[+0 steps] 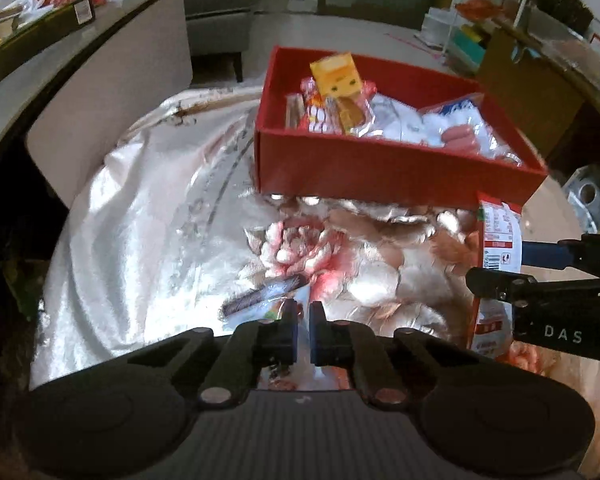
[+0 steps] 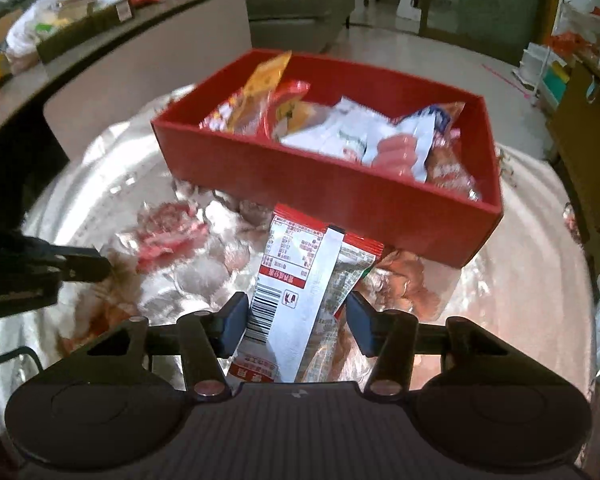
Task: Organize snacks
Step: 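Grasp the small white pouch with left tool while right tool grasps white-red bar pack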
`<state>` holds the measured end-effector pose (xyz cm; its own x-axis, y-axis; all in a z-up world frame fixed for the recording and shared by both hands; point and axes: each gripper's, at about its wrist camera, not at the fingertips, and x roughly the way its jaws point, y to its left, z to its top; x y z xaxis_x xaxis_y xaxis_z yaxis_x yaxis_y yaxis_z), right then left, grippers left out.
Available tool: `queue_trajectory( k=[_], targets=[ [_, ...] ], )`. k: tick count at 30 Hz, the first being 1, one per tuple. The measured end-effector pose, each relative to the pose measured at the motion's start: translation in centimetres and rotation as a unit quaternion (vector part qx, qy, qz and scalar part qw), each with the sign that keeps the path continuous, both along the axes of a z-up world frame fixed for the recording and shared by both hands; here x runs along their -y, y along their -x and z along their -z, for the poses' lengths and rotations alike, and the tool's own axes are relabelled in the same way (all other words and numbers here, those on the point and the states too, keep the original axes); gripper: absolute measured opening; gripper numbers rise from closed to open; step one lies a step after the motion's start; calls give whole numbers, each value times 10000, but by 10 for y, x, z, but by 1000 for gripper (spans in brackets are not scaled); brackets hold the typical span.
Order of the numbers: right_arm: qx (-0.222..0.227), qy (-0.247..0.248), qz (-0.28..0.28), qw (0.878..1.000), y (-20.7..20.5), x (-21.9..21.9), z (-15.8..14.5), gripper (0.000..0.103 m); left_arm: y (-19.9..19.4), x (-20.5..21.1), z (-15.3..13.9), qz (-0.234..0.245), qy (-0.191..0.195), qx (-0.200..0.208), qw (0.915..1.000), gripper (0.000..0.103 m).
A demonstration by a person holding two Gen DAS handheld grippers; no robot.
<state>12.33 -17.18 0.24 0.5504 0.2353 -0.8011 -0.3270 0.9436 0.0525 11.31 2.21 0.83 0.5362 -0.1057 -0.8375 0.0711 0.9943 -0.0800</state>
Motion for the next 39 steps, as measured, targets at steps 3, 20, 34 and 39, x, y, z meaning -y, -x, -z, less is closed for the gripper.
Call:
queue_trajectory(
  k=[3, 20, 34, 39],
  targets=[
    [49, -108, 8, 9999, -2, 2, -7, 59, 1, -11, -6, -135, 217, 44, 9997, 3],
    [-513, 408, -182, 9977, -1, -10, 39, 66, -12, 34, 35, -40, -469, -436, 9979, 38],
    [-196, 85, -227, 9995, 1, -1, 7, 57, -5, -4, -4, -91, 306, -132, 9994, 7],
    [-108, -73, -139, 9998, -4, 6, -2, 57, -5, 3, 2, 27, 181, -254, 9995, 7]
  ],
)
